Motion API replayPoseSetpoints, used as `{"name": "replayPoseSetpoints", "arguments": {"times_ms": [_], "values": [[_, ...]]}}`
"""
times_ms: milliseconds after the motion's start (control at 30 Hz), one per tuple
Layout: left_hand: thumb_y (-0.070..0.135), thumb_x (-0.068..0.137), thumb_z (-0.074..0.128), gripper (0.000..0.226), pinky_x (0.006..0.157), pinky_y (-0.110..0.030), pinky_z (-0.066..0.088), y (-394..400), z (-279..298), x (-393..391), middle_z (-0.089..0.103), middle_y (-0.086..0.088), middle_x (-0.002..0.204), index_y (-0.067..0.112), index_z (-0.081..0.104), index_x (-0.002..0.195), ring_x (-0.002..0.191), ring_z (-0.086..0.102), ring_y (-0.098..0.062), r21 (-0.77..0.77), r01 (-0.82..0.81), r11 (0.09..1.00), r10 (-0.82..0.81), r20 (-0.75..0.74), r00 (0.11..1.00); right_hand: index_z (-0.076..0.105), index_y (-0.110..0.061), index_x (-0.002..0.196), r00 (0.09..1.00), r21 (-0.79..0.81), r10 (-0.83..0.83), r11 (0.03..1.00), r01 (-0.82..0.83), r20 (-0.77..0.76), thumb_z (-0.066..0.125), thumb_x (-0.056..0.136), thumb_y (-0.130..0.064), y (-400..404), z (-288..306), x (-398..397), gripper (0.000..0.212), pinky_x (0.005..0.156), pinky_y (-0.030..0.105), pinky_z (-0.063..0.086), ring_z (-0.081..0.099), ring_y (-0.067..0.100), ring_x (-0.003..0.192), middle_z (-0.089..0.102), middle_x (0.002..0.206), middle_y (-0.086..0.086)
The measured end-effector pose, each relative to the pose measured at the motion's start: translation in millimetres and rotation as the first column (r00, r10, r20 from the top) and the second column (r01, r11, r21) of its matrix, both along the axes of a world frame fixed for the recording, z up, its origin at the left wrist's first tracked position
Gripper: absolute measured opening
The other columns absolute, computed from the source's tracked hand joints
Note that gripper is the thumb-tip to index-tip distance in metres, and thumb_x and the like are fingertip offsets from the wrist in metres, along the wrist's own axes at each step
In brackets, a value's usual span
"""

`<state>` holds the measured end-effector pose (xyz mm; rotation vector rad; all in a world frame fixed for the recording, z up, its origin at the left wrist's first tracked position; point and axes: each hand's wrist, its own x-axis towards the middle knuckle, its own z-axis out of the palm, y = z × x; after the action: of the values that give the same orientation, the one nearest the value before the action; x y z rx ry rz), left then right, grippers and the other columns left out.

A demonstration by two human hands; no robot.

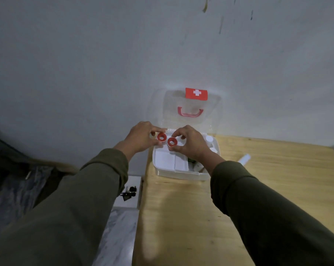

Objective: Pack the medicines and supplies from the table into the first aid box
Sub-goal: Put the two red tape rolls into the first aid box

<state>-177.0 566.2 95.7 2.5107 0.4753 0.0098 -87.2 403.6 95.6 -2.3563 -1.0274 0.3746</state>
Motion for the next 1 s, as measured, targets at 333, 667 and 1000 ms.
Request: {"name": "replayPoseSetpoints", "arguments": {"times_ms": [333, 667, 1000], "values": [[0.028, 0.077, 0.075, 0.048, 0.077, -0.026, 0.038, 2, -5, -2, 0.056, -0.001, 0.091, 0.025, 0.061, 0.123, 0.087, 0.053, -0.018, -0.120, 0.000, 0.993, -0.002, -0.010, 1.000, 0.063, -0.016, 0.103, 0.999, -0.124, -0.032, 0.992, 0.035, 0.027, 0.080, 0.070, -0.029, 9, -8, -5, 0.039, 0.080, 0.026, 0.037, 0.049, 0.022, 0.101, 0.055, 0.114, 0.008], [0.027, 0.077, 0.075, 0.051, 0.079, -0.026, 0.041, -6, -3, -9, 0.060, -0.004, 0.101, 0.021, 0.059, 0.125, 0.093, 0.056, -0.021, -0.143, -0.025, 0.989, 0.028, 0.018, 0.999, 0.062, -0.018, 0.110, 0.997, -0.138, -0.067, 0.988, 0.073, 0.049, 0.080, 0.070, -0.031, 4, -6, -8, 0.046, 0.087, 0.028, 0.040, 0.049, 0.023, 0.110, 0.054, 0.122, 0.006], [0.026, 0.087, 0.064, 0.031, 0.077, -0.024, 0.039, -48, 25, 11, 0.060, -0.002, 0.094, 0.020, 0.062, 0.117, 0.090, 0.054, -0.015, -0.155, -0.063, 0.986, 0.099, 0.238, 0.966, 0.062, -0.018, 0.110, 0.976, -0.041, -0.125, 0.990, 0.134, 0.177, 0.074, 0.077, -0.029, -65, 43, 27, 0.037, 0.083, 0.027, 0.042, 0.055, 0.021, 0.100, 0.057, 0.113, 0.007]]}}
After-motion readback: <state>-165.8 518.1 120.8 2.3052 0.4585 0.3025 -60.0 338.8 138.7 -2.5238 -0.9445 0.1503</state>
